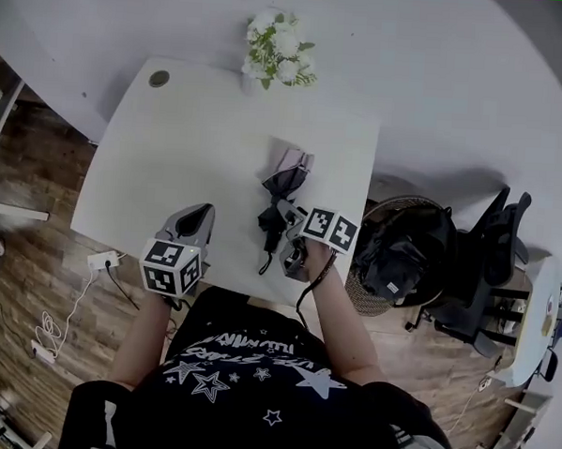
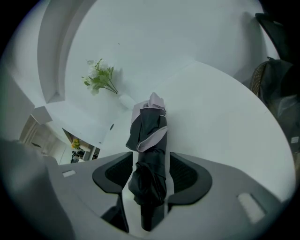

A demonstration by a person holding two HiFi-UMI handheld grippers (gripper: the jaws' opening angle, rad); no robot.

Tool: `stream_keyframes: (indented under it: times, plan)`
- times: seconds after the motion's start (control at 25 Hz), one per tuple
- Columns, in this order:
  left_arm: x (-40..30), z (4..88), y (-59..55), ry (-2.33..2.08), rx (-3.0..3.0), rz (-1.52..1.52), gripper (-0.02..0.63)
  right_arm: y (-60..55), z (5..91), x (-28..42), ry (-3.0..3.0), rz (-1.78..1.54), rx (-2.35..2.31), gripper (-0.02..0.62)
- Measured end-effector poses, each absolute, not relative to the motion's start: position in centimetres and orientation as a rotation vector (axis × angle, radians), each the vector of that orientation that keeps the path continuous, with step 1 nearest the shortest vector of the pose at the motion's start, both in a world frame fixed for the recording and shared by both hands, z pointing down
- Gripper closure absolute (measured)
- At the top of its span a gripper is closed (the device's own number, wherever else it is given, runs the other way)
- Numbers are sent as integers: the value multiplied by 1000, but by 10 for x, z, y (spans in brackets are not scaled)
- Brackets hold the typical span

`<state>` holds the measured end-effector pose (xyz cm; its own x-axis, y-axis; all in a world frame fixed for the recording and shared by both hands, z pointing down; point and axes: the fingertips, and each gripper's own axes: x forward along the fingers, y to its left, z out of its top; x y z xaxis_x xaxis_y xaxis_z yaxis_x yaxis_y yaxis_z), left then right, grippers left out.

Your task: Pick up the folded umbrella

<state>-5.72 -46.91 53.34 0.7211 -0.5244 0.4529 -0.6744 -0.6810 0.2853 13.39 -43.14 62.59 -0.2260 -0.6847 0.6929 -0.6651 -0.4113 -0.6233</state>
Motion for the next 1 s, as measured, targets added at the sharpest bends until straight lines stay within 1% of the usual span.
stream_keyframes:
  times: [0.16,0.52,0.76,1.0]
  plan:
    - [-56,541,-486,-871,2489,483,603,-438,635,131,1681,-1794,-2002,314]
    - [-45,554,-508,-777,2494,505,603,-450,645,122,1768,-1808,-2210,311]
    - [-39,556,-512,-740,2505,520,603,-449,650,123,1743,-1837,-2262,328]
    - [-36,559,-500,-753,2491,525,603,-447,650,124,1793,-1837,-2181,356]
